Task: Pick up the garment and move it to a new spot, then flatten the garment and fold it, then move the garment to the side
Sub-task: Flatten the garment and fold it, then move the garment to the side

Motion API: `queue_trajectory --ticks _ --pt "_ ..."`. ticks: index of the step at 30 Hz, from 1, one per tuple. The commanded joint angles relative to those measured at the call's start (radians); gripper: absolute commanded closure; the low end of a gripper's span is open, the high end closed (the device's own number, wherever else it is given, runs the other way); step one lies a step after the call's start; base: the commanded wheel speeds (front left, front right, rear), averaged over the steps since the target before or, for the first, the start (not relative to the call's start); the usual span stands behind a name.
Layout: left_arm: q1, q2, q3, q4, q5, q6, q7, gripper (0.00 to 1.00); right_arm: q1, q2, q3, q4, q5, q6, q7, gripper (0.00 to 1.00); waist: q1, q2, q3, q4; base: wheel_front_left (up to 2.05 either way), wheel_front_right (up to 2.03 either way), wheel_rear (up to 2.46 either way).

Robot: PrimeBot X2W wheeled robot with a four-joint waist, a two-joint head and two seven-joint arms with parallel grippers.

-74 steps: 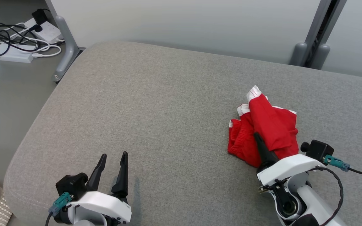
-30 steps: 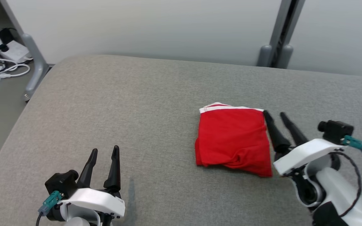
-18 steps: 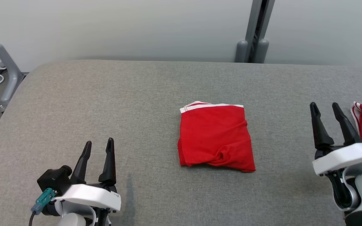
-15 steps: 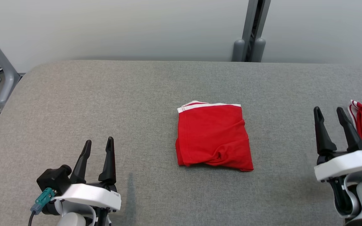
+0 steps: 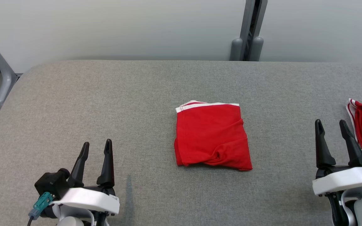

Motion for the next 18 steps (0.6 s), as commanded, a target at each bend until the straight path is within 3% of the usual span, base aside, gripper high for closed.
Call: queue_trajectory --ticks 1,18 --pt "0.005 0.005 0.004 -0.006 0.004 -0.004 -0.003 0.0 0.012 -0.001 -0.006 -0.005 -0.005 0.0 0.005 0.0 0.0 0.0 -0.001 0.002 0.0 0.0 0.0" --pt "0.019 0.005 -0.006 -0.024 0.016 -0.005 -0.003 0.0 0.024 0.017 -0.012 -0.019 -0.018 0.0 0.015 0.0 0.0 0.0 -0.01 0.016 0.0 0.0 0.0"
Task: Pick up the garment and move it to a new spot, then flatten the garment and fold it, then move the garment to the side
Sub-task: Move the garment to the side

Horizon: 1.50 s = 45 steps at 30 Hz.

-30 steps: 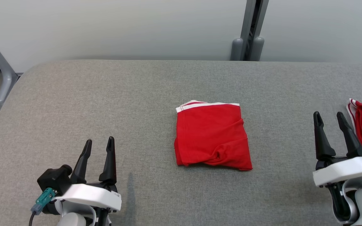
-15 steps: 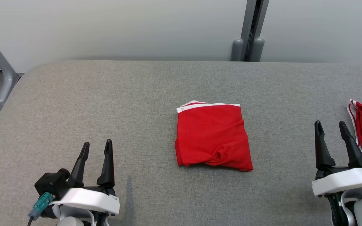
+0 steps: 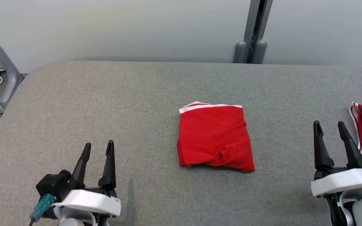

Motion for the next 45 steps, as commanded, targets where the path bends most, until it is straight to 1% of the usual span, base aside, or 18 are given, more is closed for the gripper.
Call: queue_trajectory --ticks 1,9,12,22,25,30,34,39,41,42,44,45 --pt "0.003 0.004 0.003 -0.005 0.007 -0.002 -0.003 0.0 0.008 -0.001 -0.002 0.0 -0.005 0.0 0.004 0.0 0.0 -0.0001 0.0 0.0 0.0 0.0 0.0" --pt "0.006 0.005 0.0 -0.025 0.01 -0.011 -0.003 0.0 0.0 0.002 -0.008 0.002 -0.008 0.0 0.002 0.0 0.0 -0.0001 0.003 -0.002 0.0 0.0 0.0" --pt "0.009 0.005 0.0 -0.029 0.012 -0.009 -0.003 0.0 -0.002 0.007 -0.013 -0.002 0.023 0.0 0.006 0.0 0.0 -0.0001 0.004 -0.002 0.0 0.0 0.0" --pt "0.006 0.005 -0.008 -0.027 0.008 -0.006 -0.003 0.0 0.005 0.005 -0.012 -0.006 0.017 0.0 0.016 0.0 0.0 -0.0001 0.01 0.007 0.0 0.0 0.0" --pt "0.0 0.005 -0.014 -0.023 0.007 -0.004 -0.003 0.0 0.004 0.01 -0.007 0.007 0.023 0.0 0.035 0.0 0.0 -0.0001 0.017 0.017 0.0 0.0 0.0" --pt "-0.025 0.005 -0.028 -0.03 -0.001 -0.004 -0.003 0.0 -0.035 0.015 0.01 0.042 0.067 0.0 0.124 0.0 0.0 -0.0001 0.046 0.042 0.0 0.0 0.0" --pt "-0.045 0.004 -0.045 -0.043 -0.011 -0.005 -0.003 0.0 -0.07 0.018 0.037 0.082 0.167 0.0 0.245 0.0 0.0 -0.0001 0.076 0.074 0.0 0.0 0.0" --pt "-0.065 0.004 -0.067 -0.055 -0.025 -0.001 -0.003 0.0 -0.118 -0.016 0.073 0.112 0.289 0.0 0.385 0.0 0.0 -0.0001 0.112 0.115 0.0 0.0 0.0" --pt "-0.071 0.004 -0.075 -0.058 -0.03 0.0 -0.003 0.0 -0.136 -0.03 0.072 0.128 0.335 0.0 0.434 0.0 0.0 -0.0001 0.121 0.128 0.0 0.0 0.0" --pt "-0.071 0.004 -0.075 -0.058 -0.03 0.0 -0.003 0.0 -0.136 -0.03 0.072 0.128 0.335 0.0 0.434 0.0 0.0 -0.0001 0.121 0.128 0.0 0.0 0.0" --pt "-0.077 0.004 -0.084 -0.062 -0.034 0.002 -0.003 0.0 -0.152 -0.048 0.078 0.143 0.367 0.0 0.482 0.0 0.0 -0.0001 0.127 0.142 0.0 0.0 0.0" --pt "-0.083 0.004 -0.09 -0.065 -0.04 0.005 -0.003 0.0 -0.167 -0.054 0.076 0.16 0.407 0.0 0.525 0.0 0.0 -0.0001 0.133 0.152 0.0 0.0 0.0"
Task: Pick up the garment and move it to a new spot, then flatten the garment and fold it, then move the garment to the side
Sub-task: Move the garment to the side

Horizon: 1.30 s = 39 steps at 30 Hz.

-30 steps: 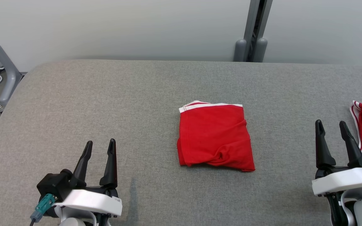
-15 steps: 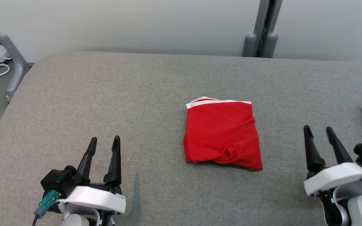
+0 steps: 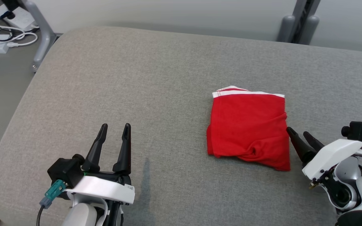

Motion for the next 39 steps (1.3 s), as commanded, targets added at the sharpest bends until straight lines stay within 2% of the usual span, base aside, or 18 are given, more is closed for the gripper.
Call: queue_trajectory --ticks 1,4,16,21,28,29,30,31,39 --pt "-0.02 0.004 0.0 -0.004 -0.01 0.004 -0.003 0.0 -0.014 -0.005 -0.003 0.007 0.016 0.0 0.016 0.0 0.0 0.0 0.009 0.012 0.0 0.0 0.0" --pt "-0.023 0.004 -0.008 -0.006 -0.01 0.007 -0.003 0.0 -0.039 -0.029 -0.008 0.032 0.055 0.0 0.073 0.0 0.0 0.0 0.02 0.025 0.0 0.0 0.0" --pt "-0.04 0.004 -0.035 -0.003 -0.028 0.016 -0.003 0.0 -0.118 -0.05 -0.011 0.106 0.215 0.0 0.275 0.0 0.0 0.0 0.044 0.069 0.0 0.0 0.0" --pt "-0.041 0.004 -0.04 -0.002 -0.032 0.018 -0.003 0.0 -0.134 -0.051 0.004 0.112 0.241 0.0 0.306 0.0 0.0 0.0 0.049 0.087 0.0 0.0 0.0" --pt "-0.047 0.004 -0.047 -0.003 -0.035 0.021 -0.003 0.0 -0.153 -0.048 0.026 0.14 0.231 0.0 0.29 0.0 0.0 0.0 0.055 0.108 0.0 0.0 0.0" --pt "-0.047 0.004 -0.048 -0.003 -0.036 0.021 -0.003 0.0 -0.155 -0.049 0.03 0.145 0.229 0.0 0.29 0.46 0.0 0.0 0.056 0.11 0.0 0.0 0.0" --pt "-0.047 0.004 -0.048 -0.003 -0.037 0.021 -0.003 0.0 -0.157 -0.053 0.037 0.147 0.226 0.0 0.288 0.67 0.0 0.0 0.057 0.112 0.0 0.0 0.0" --pt "-0.048 0.004 -0.049 -0.002 -0.037 0.022 -0.003 0.0 -0.159 -0.057 0.042 0.148 0.222 0.0 0.281 1.0 0.0 0.0 0.058 0.113 0.0 0.0 0.0" --pt "-0.035 0.004 -0.043 0.003 -0.021 0.02 -0.003 0.0 -0.156 -0.086 0.081 0.144 0.231 0.0 0.223 1.0 0.0 0.0 0.038 0.097 0.0 0.0 0.0"
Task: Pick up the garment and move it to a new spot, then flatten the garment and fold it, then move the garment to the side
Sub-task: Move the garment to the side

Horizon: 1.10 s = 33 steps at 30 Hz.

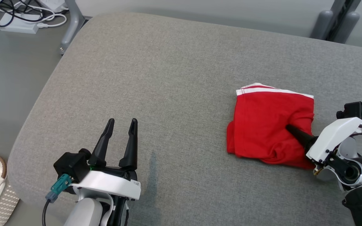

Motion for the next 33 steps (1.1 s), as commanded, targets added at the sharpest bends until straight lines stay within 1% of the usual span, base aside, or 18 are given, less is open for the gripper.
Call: queue_trajectory --ticks 1,3,7,12,14,17,21,25,29,30,31,33 --pt "0.0 0.004 0.003 0.002 0.009 0.001 -0.003 0.0 0.007 -0.016 0.01 -0.008 0.011 0.0 -0.021 1.0 0.0 0.0 -0.012 -0.013 0.0 0.0 0.0" --pt "0.001 0.004 0.004 0.002 0.011 0.0 -0.003 0.0 0.01 -0.021 0.018 -0.013 0.013 0.0 -0.028 1.0 0.0 0.0 -0.016 -0.019 0.0 0.0 0.0" --pt "0.01 0.004 0.009 0.0 0.021 -0.005 -0.003 0.0 0.024 -0.056 0.066 -0.033 0.01 0.0 -0.048 1.0 0.0 0.0 -0.036 -0.052 0.0 0.0 0.0" --pt "0.014 0.004 0.017 -0.004 0.037 -0.012 -0.003 0.0 0.019 -0.133 0.16 -0.085 -0.05 0.0 -0.09 1.0 0.0 0.0 -0.046 -0.113 0.0 0.0 0.0" --pt "0.009 0.004 0.017 -0.005 0.041 -0.014 -0.003 0.0 0.007 -0.184 0.228 -0.136 -0.095 0.0 -0.128 1.0 0.0 0.0 -0.043 -0.142 0.0 0.0 0.0" --pt "-0.003 0.003 0.014 -0.007 0.047 -0.02 -0.003 0.0 -0.006 -0.254 0.31 -0.202 -0.13 0.0 -0.18 1.0 0.0 0.0 -0.031 -0.189 0.0 0.0 0.0" --pt "-0.025 0.005 0.004 -0.01 0.054 -0.024 -0.003 0.0 -0.045 -0.343 0.389 -0.274 -0.154 0.0 -0.221 1.0 0.0 0.0 -0.01 -0.252 0.0 0.0 0.0" --pt "-0.057 0.004 -0.008 -0.015 0.06 -0.031 -0.003 0.0 -0.087 -0.416 0.417 -0.318 -0.138 0.0 -0.224 1.0 0.0 0.0 0.023 -0.311 0.0 0.0 0.0" --pt "-0.101 0.005 -0.032 -0.019 0.072 -0.039 -0.003 0.0 -0.134 -0.498 0.425 -0.357 -0.13 0.0 -0.214 1.0 0.0 0.0 0.069 -0.353 0.0 0.0 0.0" --pt "-0.116 0.004 -0.043 -0.018 0.073 -0.041 -0.003 0.0 -0.144 -0.523 0.424 -0.366 -0.134 0.0 -0.216 1.0 0.0 0.0 0.083 -0.358 0.0 0.0 0.0" --pt "-0.145 0.004 -0.072 -0.011 0.085 -0.052 -0.003 0.0 -0.161 -0.581 0.428 -0.377 -0.147 0.0 -0.214 1.0 0.0 0.0 0.111 -0.365 0.0 0.0 0.0" --pt "-0.177 0.004 -0.099 -0.008 0.091 -0.059 -0.003 0.0 -0.178 -0.631 0.418 -0.381 -0.142 0.0 -0.216 1.0 0.0 0.0 0.142 -0.368 0.0 0.0 0.0"
